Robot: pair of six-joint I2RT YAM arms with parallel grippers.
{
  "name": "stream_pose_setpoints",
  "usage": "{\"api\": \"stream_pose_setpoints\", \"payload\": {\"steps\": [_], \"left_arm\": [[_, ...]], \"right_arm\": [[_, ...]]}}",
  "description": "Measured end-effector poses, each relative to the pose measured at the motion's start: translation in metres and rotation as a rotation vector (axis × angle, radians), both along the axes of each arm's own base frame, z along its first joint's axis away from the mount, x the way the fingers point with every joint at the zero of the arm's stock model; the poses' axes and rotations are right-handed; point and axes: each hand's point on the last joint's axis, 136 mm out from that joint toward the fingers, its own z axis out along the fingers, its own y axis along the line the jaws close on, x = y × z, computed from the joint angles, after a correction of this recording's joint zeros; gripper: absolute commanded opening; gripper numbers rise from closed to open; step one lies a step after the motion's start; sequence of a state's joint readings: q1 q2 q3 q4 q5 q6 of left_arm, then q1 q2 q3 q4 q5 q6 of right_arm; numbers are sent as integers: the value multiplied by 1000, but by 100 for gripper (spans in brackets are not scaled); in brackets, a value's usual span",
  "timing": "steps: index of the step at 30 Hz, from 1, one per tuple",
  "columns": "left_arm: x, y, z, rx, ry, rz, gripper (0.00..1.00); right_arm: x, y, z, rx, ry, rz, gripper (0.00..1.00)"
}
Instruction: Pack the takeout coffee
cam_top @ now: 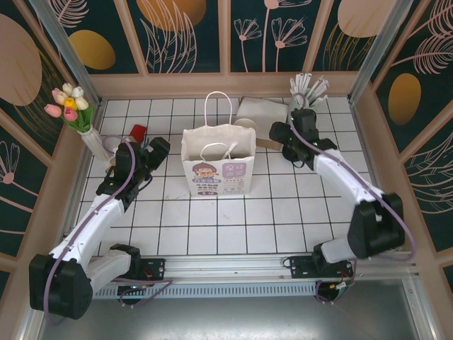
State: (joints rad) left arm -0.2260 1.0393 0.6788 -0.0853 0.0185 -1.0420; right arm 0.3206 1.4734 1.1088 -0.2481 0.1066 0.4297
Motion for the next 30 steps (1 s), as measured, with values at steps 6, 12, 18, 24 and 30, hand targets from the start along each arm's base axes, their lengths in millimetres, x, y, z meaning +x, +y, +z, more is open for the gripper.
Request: {"api": "stream_pose_setpoints", "payload": {"steps": [6, 12, 18, 24, 30], "left_arm": [[-2, -3, -1, -13, 3, -14, 98], [-8, -1, -5, -18, 3, -10, 99], [-10, 2, -5, -24, -9, 8, 99], [-11, 2, -7, -29, -6, 13, 98], [-13, 3, -10, -35, -1, 17, 98]], "right_arm": [[46, 0, -27, -43, 92, -42, 75], [79, -7, -52, -55, 151, -79, 72], [99, -3, -82, -63, 210, -88, 66], [106, -1, -99, -70, 242, -89, 64], [111, 0, -103, -73, 249, -89, 63]]}}
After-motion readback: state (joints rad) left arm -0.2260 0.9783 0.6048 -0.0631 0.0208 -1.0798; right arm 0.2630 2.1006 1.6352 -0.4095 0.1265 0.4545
